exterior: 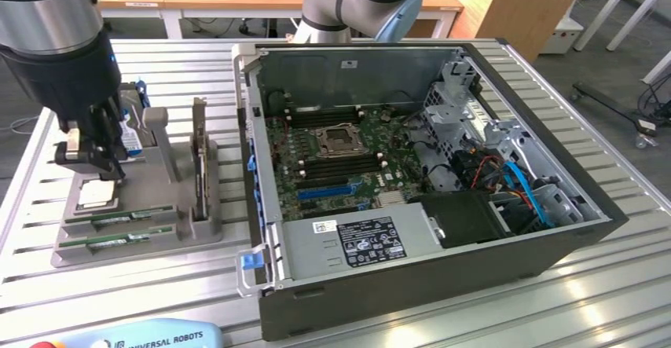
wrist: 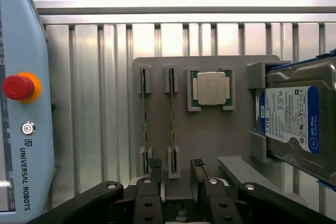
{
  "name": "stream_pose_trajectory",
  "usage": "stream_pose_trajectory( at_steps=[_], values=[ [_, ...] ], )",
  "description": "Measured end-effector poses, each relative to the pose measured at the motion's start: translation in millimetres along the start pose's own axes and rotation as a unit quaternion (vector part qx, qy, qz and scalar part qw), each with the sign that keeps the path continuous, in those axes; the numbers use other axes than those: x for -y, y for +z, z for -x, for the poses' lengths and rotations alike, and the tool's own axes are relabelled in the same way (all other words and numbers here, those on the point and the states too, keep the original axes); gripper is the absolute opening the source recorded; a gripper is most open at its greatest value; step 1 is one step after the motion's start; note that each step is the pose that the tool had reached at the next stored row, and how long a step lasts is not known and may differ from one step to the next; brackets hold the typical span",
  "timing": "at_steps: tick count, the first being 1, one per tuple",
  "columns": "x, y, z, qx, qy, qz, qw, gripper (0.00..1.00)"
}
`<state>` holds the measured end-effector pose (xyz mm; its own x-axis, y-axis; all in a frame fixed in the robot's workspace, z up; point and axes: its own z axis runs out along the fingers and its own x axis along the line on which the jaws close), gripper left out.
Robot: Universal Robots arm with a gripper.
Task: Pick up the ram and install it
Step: 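Pick up the ram and move it above insertion slot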
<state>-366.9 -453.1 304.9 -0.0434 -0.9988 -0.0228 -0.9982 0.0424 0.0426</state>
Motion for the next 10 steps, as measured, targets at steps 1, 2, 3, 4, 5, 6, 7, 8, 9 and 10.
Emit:
stream_pose_trajectory(
  at_steps=[1,2,3,4,5,6,7,8,9,10],
  values=[
    [0.0,0.5,0.0,0.0000,0.000,0.0000,1.0000,0.36],
    [-0.1,1.0,0.0,-0.0001,0.000,0.0001,1.0000,0.36],
    [-0.1,1.5,0.0,-0.0001,0.000,0.0001,1.0000,0.36],
    [-0.2,1.6,-0.1,-0.0002,0.000,0.0002,1.0000,0.36],
    [-0.2,1.6,-0.1,-0.0002,0.000,0.0002,1.0000,0.36],
    [-0.2,1.7,-0.1,-0.0002,0.000,0.0002,1.0000,0.36],
    [-0.2,1.7,-0.1,-0.0002,0.000,0.0002,1.0000,0.36],
    [-0.2,1.8,0.0,-0.0001,0.000,0.0002,1.0000,0.36],
    [-0.2,1.8,0.0,-0.0001,0.000,0.0001,1.0000,0.36],
    [-0.2,1.8,0.0,-0.0001,0.000,0.0001,1.0000,0.36]
  ],
)
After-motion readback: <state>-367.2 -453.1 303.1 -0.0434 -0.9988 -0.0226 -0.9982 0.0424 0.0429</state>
